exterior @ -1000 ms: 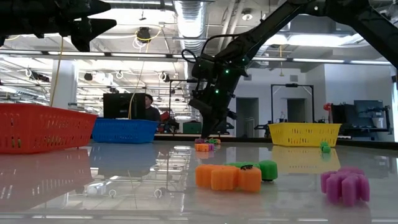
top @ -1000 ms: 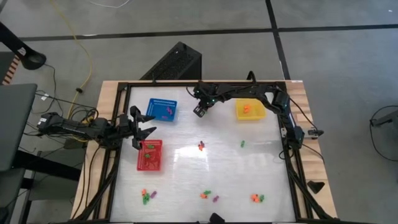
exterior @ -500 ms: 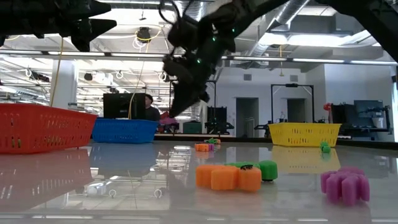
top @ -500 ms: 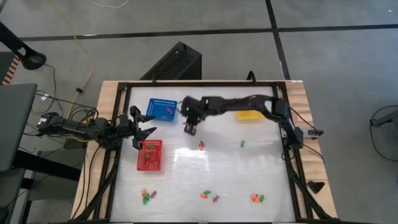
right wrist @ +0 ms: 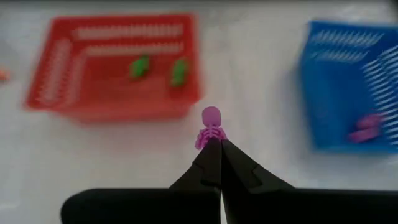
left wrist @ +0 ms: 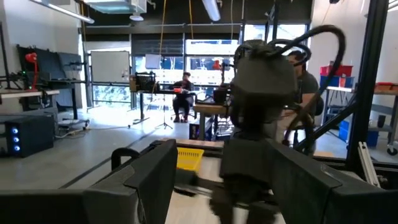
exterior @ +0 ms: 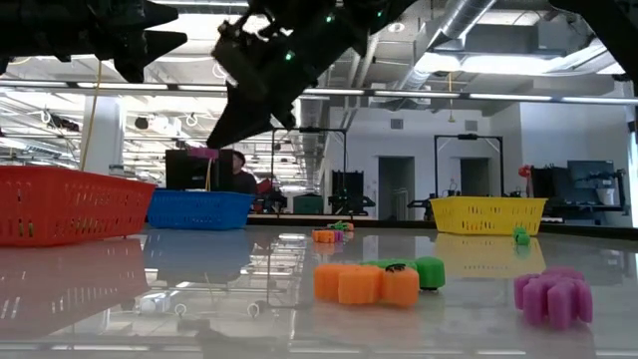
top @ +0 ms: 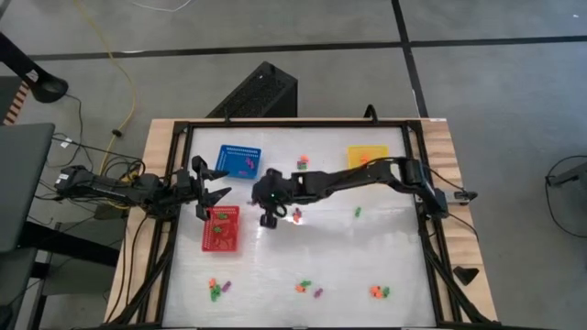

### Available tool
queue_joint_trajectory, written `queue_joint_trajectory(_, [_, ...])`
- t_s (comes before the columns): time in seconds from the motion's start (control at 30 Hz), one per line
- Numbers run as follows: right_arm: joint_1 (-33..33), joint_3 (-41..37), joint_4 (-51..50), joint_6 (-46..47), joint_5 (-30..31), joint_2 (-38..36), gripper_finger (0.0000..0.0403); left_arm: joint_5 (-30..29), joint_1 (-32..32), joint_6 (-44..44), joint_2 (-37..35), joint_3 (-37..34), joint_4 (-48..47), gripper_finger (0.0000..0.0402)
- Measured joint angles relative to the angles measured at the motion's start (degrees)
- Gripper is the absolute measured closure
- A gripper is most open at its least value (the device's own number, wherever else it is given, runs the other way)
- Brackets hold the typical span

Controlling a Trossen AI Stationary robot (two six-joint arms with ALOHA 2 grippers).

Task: Sort Halloween decoration
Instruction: Put the violet skeleton toy into the blue bin, then put the green skeleton toy into the red bin

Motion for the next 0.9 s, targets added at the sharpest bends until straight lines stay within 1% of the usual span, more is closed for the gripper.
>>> queue_joint_trajectory(0.1, [-2.55, -0.02, 4.48, -0.37, 3.04, 0.24, 0.0384, -0.01, 0.01, -0.15, 0.0, 0.0, 0.0, 0.0175])
queue_joint_trajectory(0.17, [-4.71, -0.05, 8.82, 0.37, 3.26, 0.23, 0.0382, -0.04, 0.02, -0.55, 0.0, 0.0, 0.0, 0.0175])
queue_joint_trajectory(0.27, [-8.07, -1.58, 16.64, 3.63, 3.15, 0.13, 0.0363, -0.15, 0.02, -0.61, 0.0, 0.0, 0.23, 0.0175])
queue_joint_trajectory(0.37, [-10.93, -2.64, 20.03, 4.53, 0.29, 0.21, 0.0346, -0.15, 0.02, -0.95, -0.01, 0.0, 0.92, 0.0175])
queue_joint_trajectory(0.5, [-13.41, -2.56, 22.82, 5.07, -4.2, 1.95, 0.034, -0.11, 0.02, -0.98, -0.02, 0.0, 1.16, 0.0175])
queue_joint_trajectory(0.57, [-13.95, -2.82, 22.77, 5.3, -7.09, 2.77, 0.0338, -0.09, 0.02, -0.81, -0.02, 0.0, 1.2, 0.0175])
queue_joint_trajectory(0.63, [-13.94, -2.67, 23.42, 5.4, -7.57, 3.34, 0.0338, 0.12, 0.01, -0.82, -0.04, 0.0, 1.29, 0.0175])
queue_joint_trajectory(0.77, [-13.96, -2.62, 17.83, 7.74, -8.92, 1.5, 0.0336, 0.72, 0.0, -1.29, -0.04, 0.0, 1.31, 0.0175])
queue_joint_trajectory(0.83, [-13.77, -2.68, 12.52, 8.4, -12.66, -0.48, 0.0336, 0.91, 0.0, -1.35, -0.04, 0.0, 1.12, 0.0175])
queue_joint_trajectory(0.9, [-12.65, -2.45, 8.06, 8.31, -17.65, -2.5, 0.0336, 1.09, 0.0, -1.45, -0.04, 0.02, 0.5, 0.0175])
